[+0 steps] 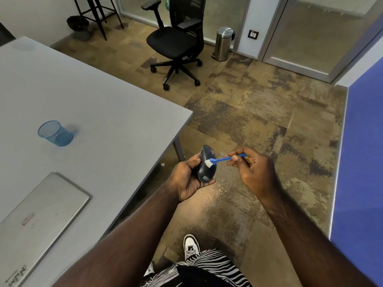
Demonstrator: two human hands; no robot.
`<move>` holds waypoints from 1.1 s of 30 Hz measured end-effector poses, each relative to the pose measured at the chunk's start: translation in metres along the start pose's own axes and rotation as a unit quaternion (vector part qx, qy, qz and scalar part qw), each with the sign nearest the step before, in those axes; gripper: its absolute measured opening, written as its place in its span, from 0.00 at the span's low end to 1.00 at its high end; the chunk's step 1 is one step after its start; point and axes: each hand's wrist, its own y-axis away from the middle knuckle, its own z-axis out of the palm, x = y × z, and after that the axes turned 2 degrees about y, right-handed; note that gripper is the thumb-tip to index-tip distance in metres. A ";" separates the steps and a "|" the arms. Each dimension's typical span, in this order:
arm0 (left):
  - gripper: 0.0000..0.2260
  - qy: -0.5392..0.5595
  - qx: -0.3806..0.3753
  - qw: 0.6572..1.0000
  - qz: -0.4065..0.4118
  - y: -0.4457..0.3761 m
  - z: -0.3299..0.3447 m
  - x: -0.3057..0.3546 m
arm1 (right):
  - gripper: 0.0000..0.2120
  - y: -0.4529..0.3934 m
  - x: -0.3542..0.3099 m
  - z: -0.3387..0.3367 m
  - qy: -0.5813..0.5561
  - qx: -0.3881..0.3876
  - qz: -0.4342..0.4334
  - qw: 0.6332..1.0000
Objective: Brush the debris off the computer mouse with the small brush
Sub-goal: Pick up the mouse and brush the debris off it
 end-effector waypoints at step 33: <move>0.23 0.106 -0.059 0.992 -0.030 0.009 -0.010 -0.009 | 0.07 0.000 -0.006 0.000 0.061 0.073 -0.001 0.995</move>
